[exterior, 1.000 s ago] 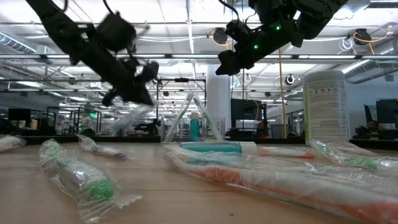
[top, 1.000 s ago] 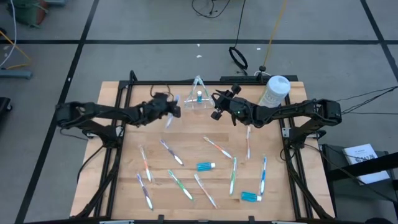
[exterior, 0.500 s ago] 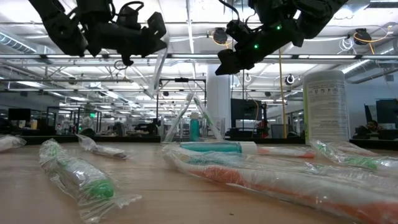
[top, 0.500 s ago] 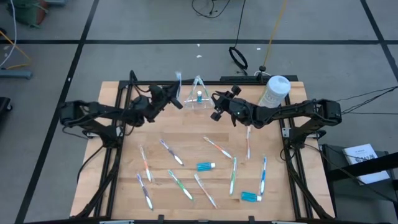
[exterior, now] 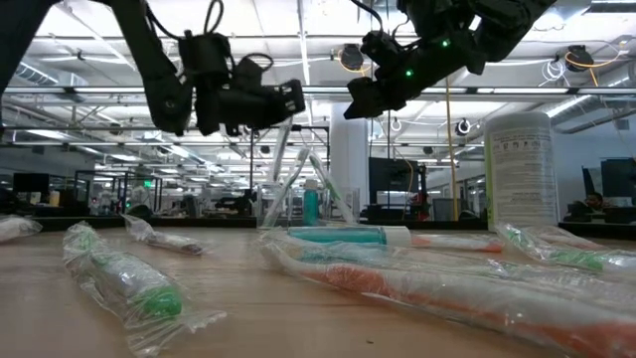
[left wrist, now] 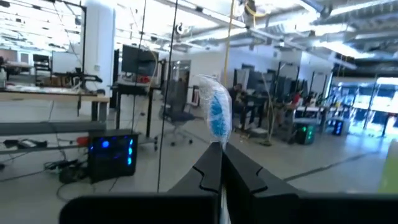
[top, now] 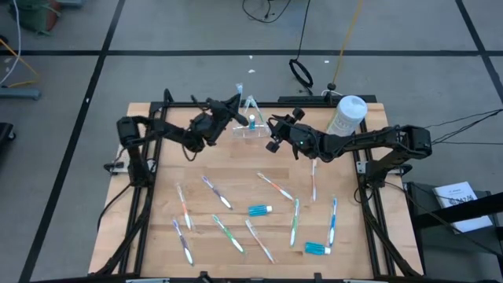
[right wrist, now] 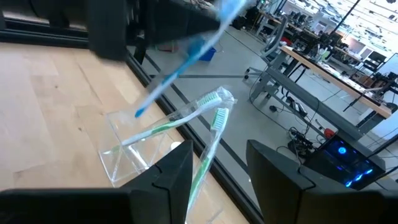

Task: Pick & Place Toothbrushes
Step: Put the blue toothbrush into the transparent organizer, then put the mouthwash into the transparent organizer

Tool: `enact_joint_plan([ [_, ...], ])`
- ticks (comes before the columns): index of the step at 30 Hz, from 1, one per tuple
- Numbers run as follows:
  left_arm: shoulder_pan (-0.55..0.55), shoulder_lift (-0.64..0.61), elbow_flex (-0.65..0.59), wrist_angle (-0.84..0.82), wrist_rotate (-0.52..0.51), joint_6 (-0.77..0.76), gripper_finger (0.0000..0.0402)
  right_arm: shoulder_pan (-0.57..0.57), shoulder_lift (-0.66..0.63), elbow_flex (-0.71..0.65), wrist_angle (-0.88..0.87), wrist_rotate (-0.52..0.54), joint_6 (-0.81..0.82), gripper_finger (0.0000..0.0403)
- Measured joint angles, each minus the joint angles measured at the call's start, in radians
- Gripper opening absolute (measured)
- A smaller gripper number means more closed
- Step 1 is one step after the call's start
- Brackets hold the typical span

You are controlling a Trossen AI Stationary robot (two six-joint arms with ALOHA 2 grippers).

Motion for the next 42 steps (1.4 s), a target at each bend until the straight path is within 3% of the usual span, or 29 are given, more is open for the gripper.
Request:
enact_joint_plan([
  [16,-0.024,0.030,0.001,-0.257,-0.022,0.040,0.0019,0.006,0.000,0.000,-0.038,-0.009,0.069,0.0141],
  [19,-0.036,0.029,0.001,-0.301,-0.034,0.041,0.0019,0.009,0.000,0.000,-0.038,-0.086,0.084,0.0141],
  [25,-0.051,0.022,0.001,-0.342,-0.036,0.044,0.0020,0.009,0.000,0.000,-0.038,-0.366,0.123,0.0141],
  [28,-0.064,-0.010,0.001,-0.397,-0.042,0.051,0.0023,0.010,0.000,0.000,-0.043,-0.447,0.158,0.0141],
  [32,-0.076,-0.086,0.001,-0.545,-0.071,0.041,0.0043,0.028,0.000,0.000,-0.106,-0.445,0.154,0.0146],
  [37,-0.076,-0.180,0.001,-0.784,-0.072,-0.103,0.0085,0.053,0.000,-0.001,-0.189,-0.444,0.162,0.0178],
  [42,-0.081,-0.220,0.001,-0.877,-0.012,-0.129,0.0123,0.094,0.000,-0.001,-0.246,-0.443,0.231,0.0213],
])
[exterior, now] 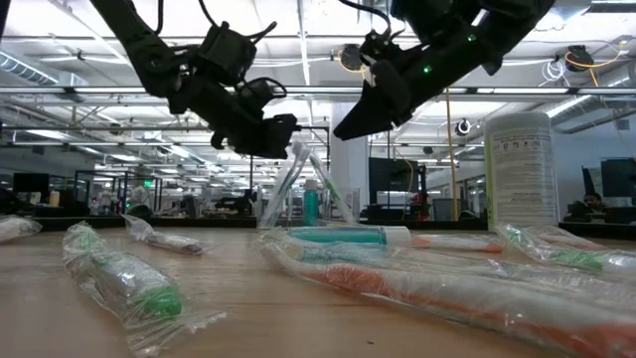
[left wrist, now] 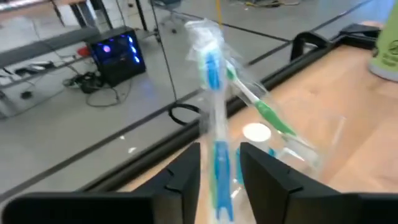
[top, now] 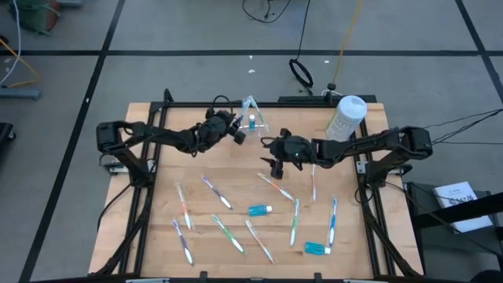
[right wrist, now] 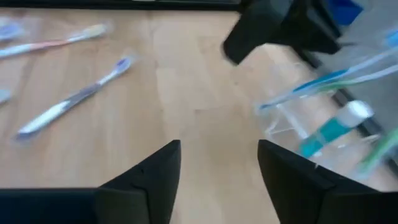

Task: Pick & Place Toothbrushes
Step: Put the mouthwash into the transparent organizer

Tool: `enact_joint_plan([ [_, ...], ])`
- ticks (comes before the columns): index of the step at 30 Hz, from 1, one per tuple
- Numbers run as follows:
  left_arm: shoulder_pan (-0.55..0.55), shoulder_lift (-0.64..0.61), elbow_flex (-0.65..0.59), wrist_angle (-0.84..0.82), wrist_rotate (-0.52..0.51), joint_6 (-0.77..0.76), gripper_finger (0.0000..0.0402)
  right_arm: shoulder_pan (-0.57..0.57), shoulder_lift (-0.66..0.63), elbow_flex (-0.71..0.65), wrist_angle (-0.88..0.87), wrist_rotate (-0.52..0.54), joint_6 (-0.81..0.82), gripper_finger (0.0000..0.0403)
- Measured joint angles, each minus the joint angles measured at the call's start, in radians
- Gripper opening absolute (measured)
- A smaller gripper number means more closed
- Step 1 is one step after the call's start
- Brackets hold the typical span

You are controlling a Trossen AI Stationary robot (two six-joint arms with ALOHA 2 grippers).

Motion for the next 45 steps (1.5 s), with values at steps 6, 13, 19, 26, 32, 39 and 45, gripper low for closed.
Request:
enact_joint_plan([
  [6,-0.030,-0.059,0.000,-0.029,0.019,0.028,0.0146,0.071,0.000,0.000,-0.217,0.001,0.150,0.0226],
  [13,-0.061,-0.201,0.000,-0.189,0.186,0.102,0.0147,0.143,0.000,0.000,-0.441,-0.001,0.320,0.0220],
  [19,-0.086,-0.222,0.000,-0.232,0.339,0.106,0.0147,0.215,0.000,-0.011,-0.337,-0.057,0.308,0.0211],
  [26,-0.091,-0.216,0.000,-0.204,0.327,0.140,0.0147,0.350,0.045,-0.160,0.157,-0.173,0.157,0.0211],
  [32,-0.091,-0.217,0.000,-0.167,0.326,0.119,0.0147,0.392,0.183,-0.233,0.482,-0.081,0.206,0.0210],
  [39,-0.091,-0.216,0.000,-0.154,0.326,0.091,0.0147,0.393,0.359,-0.228,0.535,-0.155,0.263,0.0205],
  [45,-0.093,-0.216,0.000,-0.155,0.327,0.091,0.0147,0.383,0.389,-0.225,0.560,-0.142,0.235,0.0179],
])
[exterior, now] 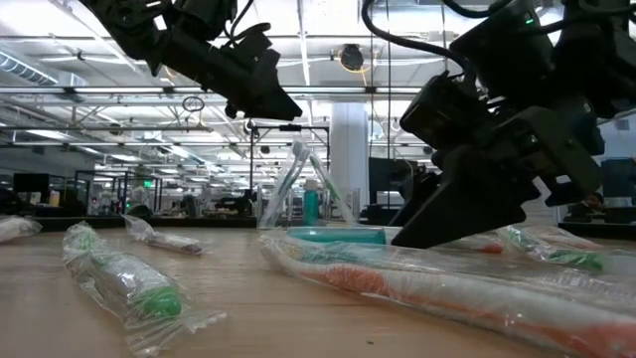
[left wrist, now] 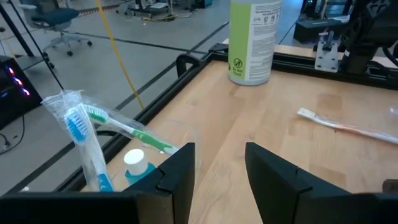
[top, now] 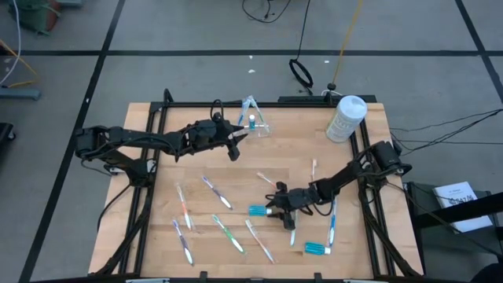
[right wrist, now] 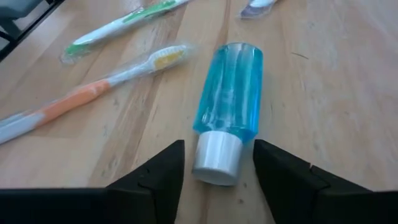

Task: Pick & Place Toothbrushes
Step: Put the mouthwash into the transparent organizer

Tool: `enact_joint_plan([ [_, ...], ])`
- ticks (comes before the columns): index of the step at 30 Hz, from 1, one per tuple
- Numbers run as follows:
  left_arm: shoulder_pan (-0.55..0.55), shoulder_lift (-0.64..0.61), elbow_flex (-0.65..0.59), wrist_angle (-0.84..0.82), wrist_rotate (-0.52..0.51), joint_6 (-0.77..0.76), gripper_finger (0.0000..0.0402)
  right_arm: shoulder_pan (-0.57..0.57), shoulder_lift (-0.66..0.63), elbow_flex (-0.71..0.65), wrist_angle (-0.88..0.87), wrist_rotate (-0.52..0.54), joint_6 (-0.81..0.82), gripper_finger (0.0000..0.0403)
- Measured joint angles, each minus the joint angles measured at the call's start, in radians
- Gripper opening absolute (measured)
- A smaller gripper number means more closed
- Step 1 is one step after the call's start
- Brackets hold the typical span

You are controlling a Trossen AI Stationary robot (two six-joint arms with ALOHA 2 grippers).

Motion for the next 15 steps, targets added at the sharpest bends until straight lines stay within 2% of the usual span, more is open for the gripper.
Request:
enact_joint_plan([
  [3,0.000,0.000,0.000,0.000,0.000,0.000,0.0147,-0.011,0.001,0.000,0.000,0.004,-0.009,0.0154],
  [9,0.000,0.000,0.000,0.001,0.001,0.033,0.0147,-0.017,-0.018,-0.001,0.001,-0.065,-0.084,0.0088],
  [12,0.000,0.000,0.000,0.002,0.001,0.037,0.0147,-0.024,-0.073,-0.003,-0.007,-0.103,-0.139,0.0088],
  [15,0.000,0.000,0.000,0.002,0.007,0.034,0.0147,-0.034,-0.161,-0.002,-0.035,-0.093,-0.226,0.0088],
])
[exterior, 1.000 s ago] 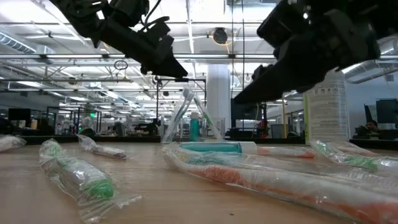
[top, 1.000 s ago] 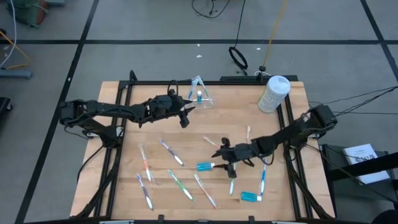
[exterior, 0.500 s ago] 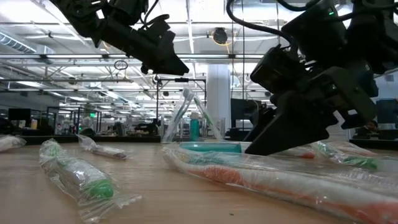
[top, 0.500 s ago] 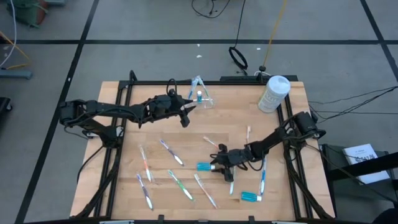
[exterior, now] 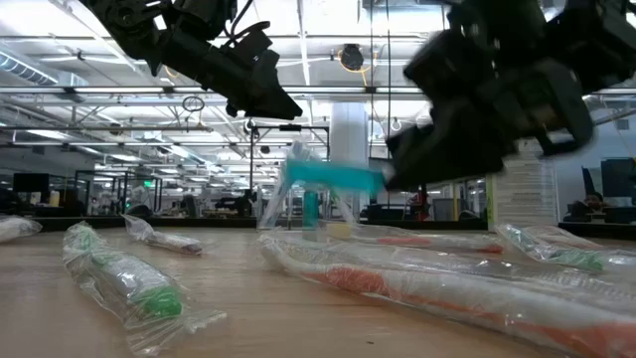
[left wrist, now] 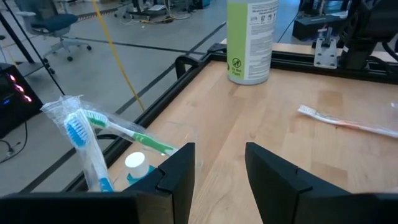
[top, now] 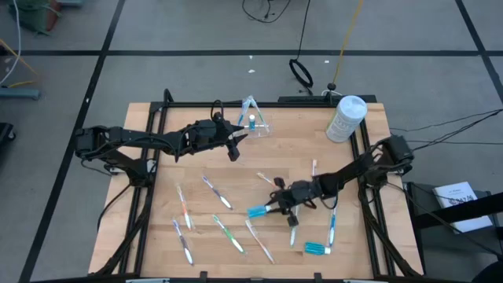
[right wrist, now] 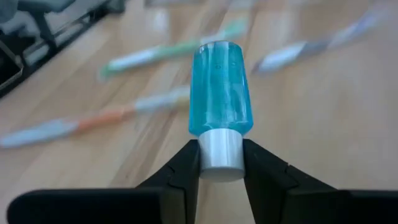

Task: Pick & Place Toothbrushes
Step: Put the mouthwash into the transparent organizer

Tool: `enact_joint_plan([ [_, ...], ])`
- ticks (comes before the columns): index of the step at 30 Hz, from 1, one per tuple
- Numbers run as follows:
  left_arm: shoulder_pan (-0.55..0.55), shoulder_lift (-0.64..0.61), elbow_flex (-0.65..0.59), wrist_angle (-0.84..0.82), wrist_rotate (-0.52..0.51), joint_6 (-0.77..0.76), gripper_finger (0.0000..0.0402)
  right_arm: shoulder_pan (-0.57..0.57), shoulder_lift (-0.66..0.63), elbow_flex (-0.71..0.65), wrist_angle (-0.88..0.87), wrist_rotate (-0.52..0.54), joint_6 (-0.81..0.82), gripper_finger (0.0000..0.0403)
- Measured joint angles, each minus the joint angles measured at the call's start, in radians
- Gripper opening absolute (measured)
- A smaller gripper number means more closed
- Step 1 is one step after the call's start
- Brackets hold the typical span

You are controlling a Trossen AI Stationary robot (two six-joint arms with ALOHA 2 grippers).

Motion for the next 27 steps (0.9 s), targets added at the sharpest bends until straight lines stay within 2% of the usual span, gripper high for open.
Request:
enact_joint_plan([
  [5,0.000,0.000,0.000,0.002,0.040,0.004,0.0147,-0.041,-0.159,0.005,-0.116,0.000,-0.191,0.0098],
  [10,0.000,0.000,0.000,0.001,0.072,0.005,0.0147,-0.116,-0.302,0.069,-0.390,0.046,-0.450,0.0089],
  [14,0.000,-0.028,0.004,-0.003,0.033,0.004,0.0147,-0.204,-0.381,0.135,-0.517,0.049,-0.629,0.0089],
  [20,0.000,-0.154,0.017,-0.085,-0.111,0.023,0.0147,-0.325,-0.396,0.261,-0.779,0.040,-0.840,0.0089],
  [27,0.000,-0.275,0.018,-0.271,-0.141,-0.011,0.0147,-0.432,-0.297,0.401,-0.793,0.162,-1.219,0.0089],
])
